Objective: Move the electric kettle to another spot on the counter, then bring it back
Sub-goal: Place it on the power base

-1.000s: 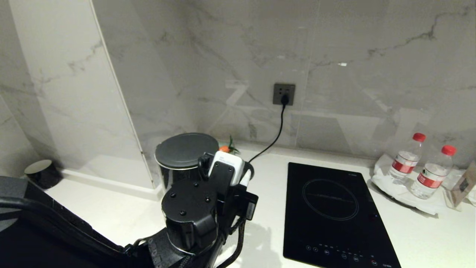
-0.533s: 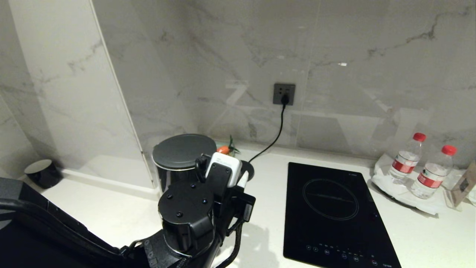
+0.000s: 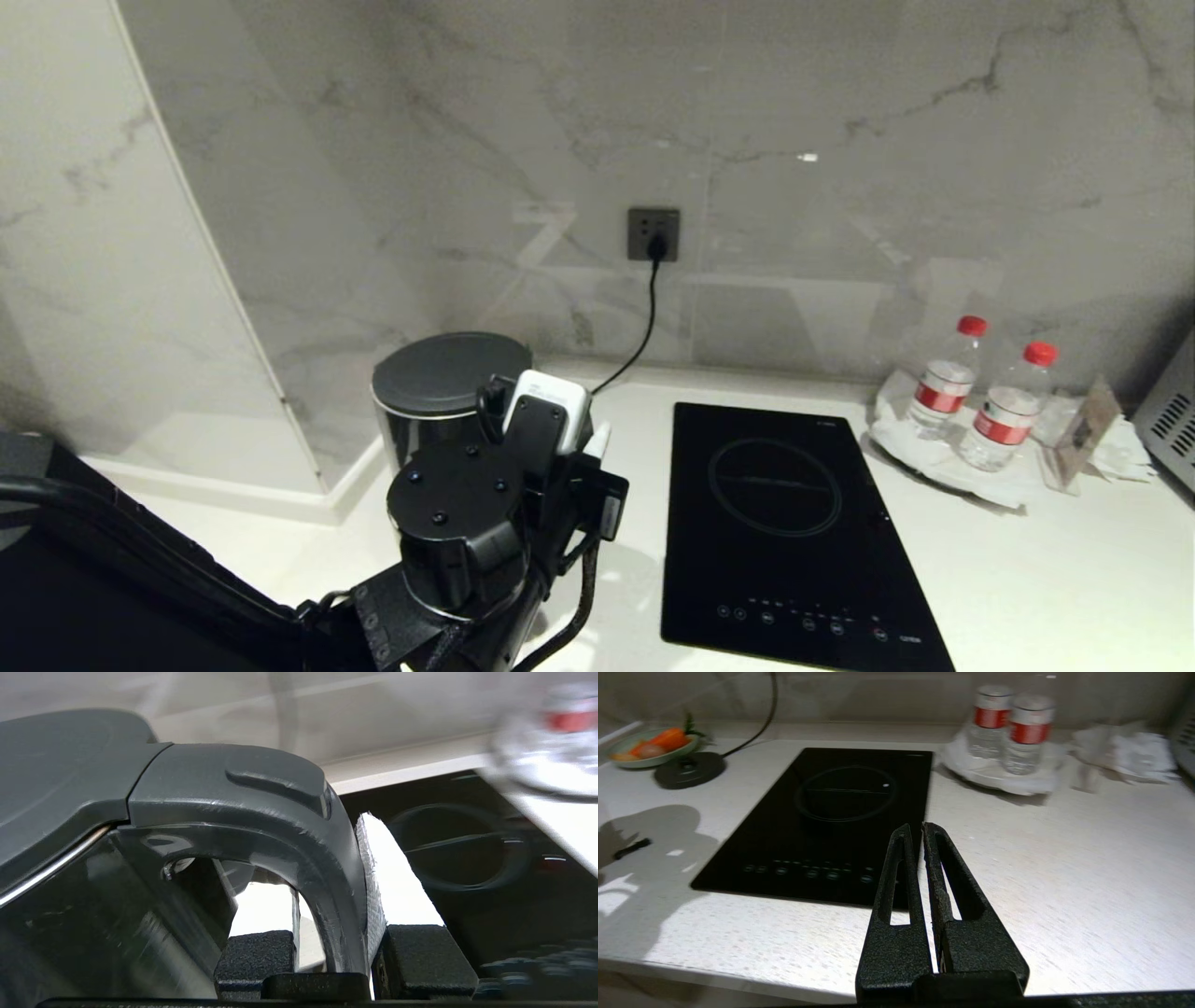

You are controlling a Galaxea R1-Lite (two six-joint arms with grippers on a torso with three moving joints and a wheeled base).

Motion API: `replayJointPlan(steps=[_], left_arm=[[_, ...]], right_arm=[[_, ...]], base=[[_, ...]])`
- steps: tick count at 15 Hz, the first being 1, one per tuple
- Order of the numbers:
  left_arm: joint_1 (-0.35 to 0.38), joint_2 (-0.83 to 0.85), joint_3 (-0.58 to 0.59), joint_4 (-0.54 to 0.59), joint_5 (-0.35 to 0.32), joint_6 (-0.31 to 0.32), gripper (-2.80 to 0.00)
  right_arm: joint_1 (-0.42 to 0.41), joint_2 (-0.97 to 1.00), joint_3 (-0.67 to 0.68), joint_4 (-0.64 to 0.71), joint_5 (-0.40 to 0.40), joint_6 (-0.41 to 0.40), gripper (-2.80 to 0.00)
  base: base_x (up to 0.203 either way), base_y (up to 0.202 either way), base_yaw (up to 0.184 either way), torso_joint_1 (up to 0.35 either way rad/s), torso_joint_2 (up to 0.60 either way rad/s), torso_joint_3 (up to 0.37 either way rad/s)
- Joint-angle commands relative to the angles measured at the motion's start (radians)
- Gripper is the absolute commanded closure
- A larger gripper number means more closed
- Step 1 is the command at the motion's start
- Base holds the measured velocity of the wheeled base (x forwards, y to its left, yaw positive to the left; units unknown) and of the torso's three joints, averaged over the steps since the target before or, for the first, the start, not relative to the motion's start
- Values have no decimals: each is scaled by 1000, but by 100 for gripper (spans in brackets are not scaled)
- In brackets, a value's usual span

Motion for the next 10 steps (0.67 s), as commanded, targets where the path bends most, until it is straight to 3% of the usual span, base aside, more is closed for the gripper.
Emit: replayJointPlan(steps=[1,7,10], left_arm=[[4,-1,2,-8,6,2,0],[11,-1,-4,-9,9,-1,0],[9,0,-42,-9,53,-1,0]], right_arm=[[0,2,0,0,1,0,0],[0,0,0,0,0,0,0],[0,0,0,0,0,0,0]], base=[[4,3,-119,-6,-2,7],[0,0,0,0,0,0],[0,0,0,0,0,0]])
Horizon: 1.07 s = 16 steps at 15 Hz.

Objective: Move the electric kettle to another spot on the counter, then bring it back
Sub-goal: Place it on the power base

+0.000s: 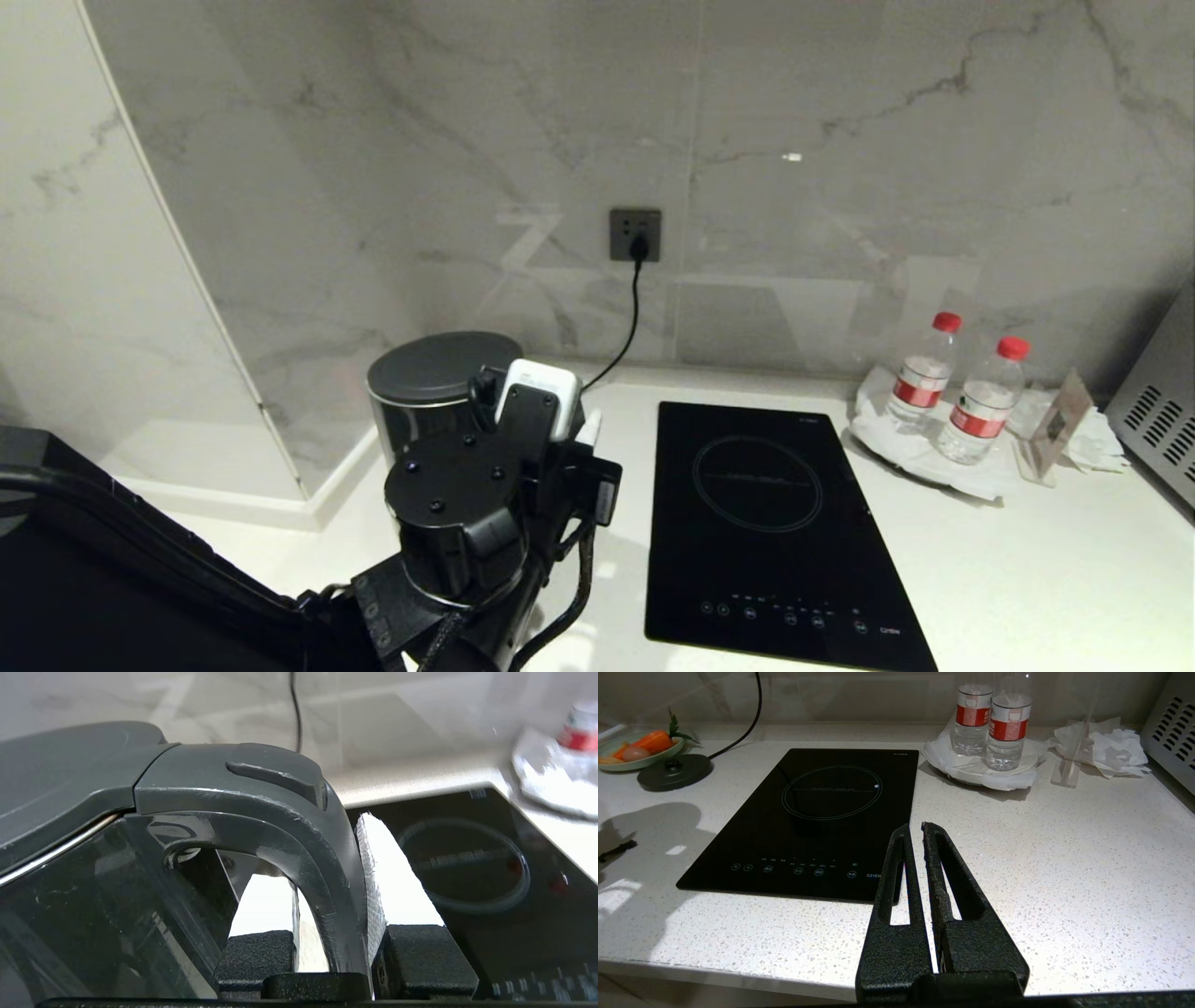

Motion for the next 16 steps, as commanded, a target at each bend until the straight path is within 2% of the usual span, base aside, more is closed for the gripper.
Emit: replayJointPlan(steps=[1,4,11,16], left_arm=[[-1,-1,-28,-6,14,3,0],[-4,-12,-38,17,15,3,0],[-4,-12,-57,18,23,5,0],[-7,24,-169,38,23,7,0]], right_arm=[[0,0,0,0,1,1,0],[0,0,0,0,0,0,0],[0,0,0,0,0,0,0],[0,2,0,0,0,0,0]], base=[[0,0,0,0,0,0],[0,0,0,3,-2,-48],[0,0,0,3,2,-169],[0,0,0,1,2,-20]])
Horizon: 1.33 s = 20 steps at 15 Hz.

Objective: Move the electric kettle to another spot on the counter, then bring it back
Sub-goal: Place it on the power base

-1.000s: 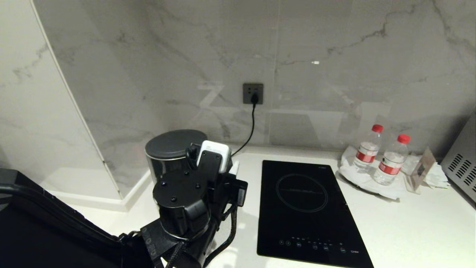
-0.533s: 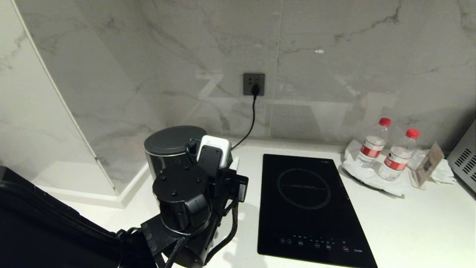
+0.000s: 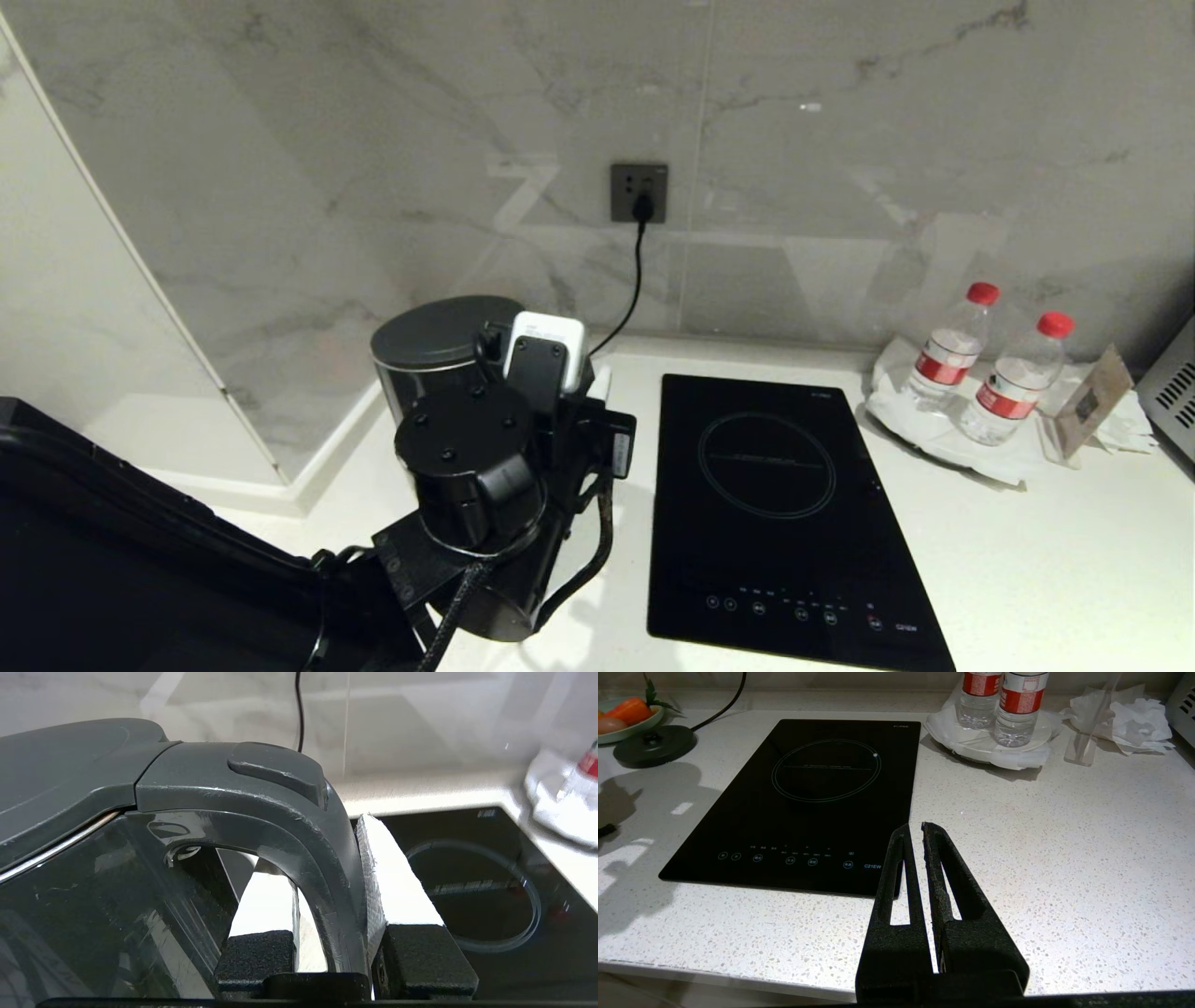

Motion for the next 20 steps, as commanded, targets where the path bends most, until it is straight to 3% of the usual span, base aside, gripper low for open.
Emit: replayJointPlan(steps=[1,5,8,13,20], left_arm=[[-1,40,-94,21,11,-1,0],[27,160,-323,83,39,-2,0],[37,252,-418,121,33,1,0],[38,255,-426,178,32,4,0],[34,236,-435,180,44,4,0]], right_arm=[[0,2,0,0,0,-1,0],[0,2,0,0,0,-1,0],[0,2,0,0,0,-1,0],[0,2,0,0,1,-1,0],[0,1,0,0,1,-1,0]], base=[[0,0,0,0,0,0],[0,0,0,0,0,0],[0,0,0,0,0,0],[0,0,0,0,0,0],[110,0,1,1,2,2]])
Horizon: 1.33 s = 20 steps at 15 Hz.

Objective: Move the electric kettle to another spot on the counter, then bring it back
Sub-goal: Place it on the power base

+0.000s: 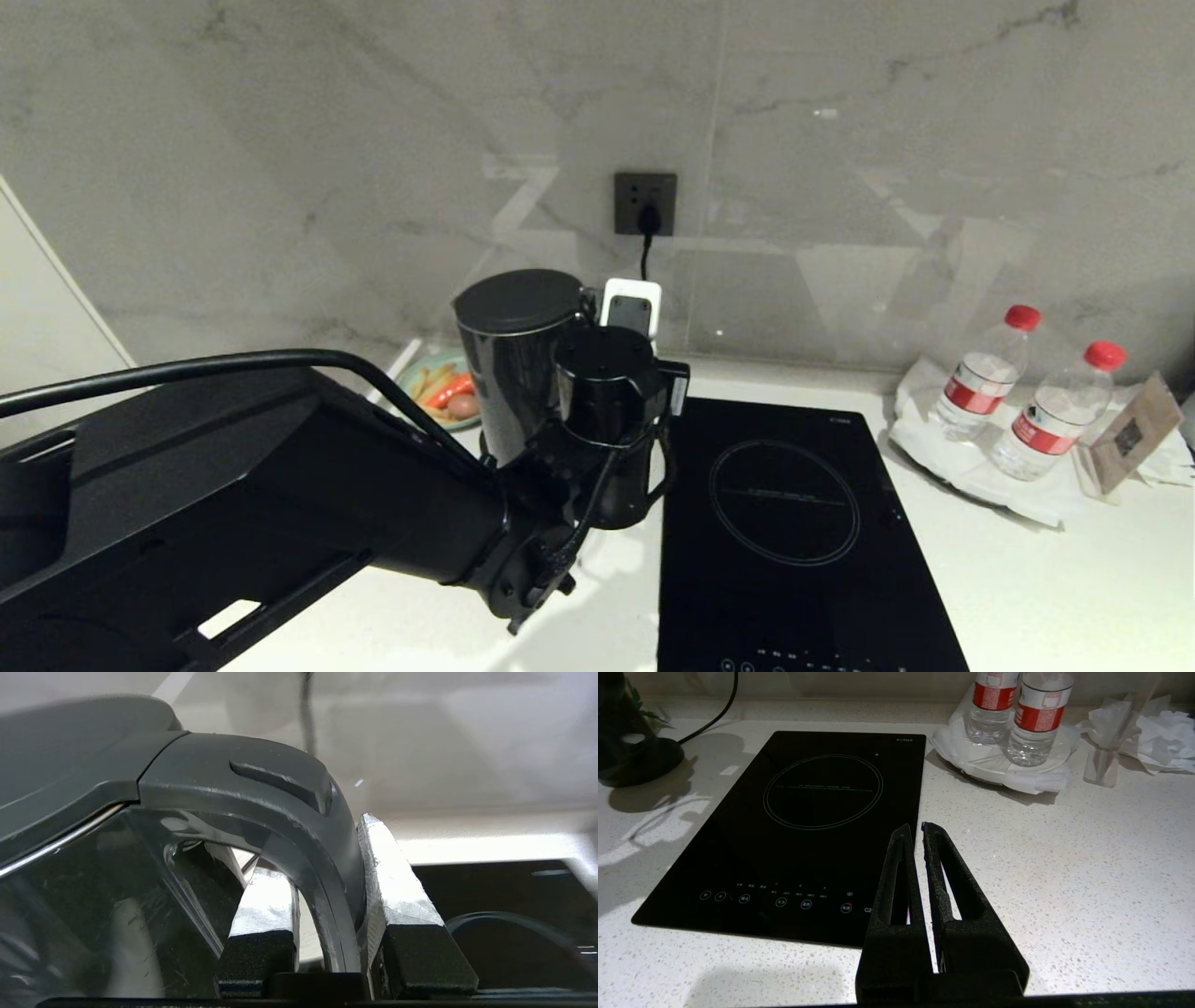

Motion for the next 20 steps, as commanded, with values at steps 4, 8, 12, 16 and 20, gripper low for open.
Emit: replayJointPlan(steps=[4,8,12,16,20], left_arm=[[3,-2,-14,-6,-6,1,0],[20,71,-134,-5,-8,-2,0],[80,208,-294,6,-8,0,0],[138,323,-465,59,-11,1,0],[168,400,-580,122,-11,1,0]], right_arm=[[0,0,0,0,0,-1,0],[0,2,0,0,0,-1,0],[0,1,0,0,-1,-1,0],[0,2,0,0,0,-1,0],[0,2,0,0,0,-1,0]], base=[[0,0,0,0,0,0],[0,0,0,0,0,0],[0,0,0,0,0,0],[0,0,0,0,0,0],[0,0,0,0,0,0]])
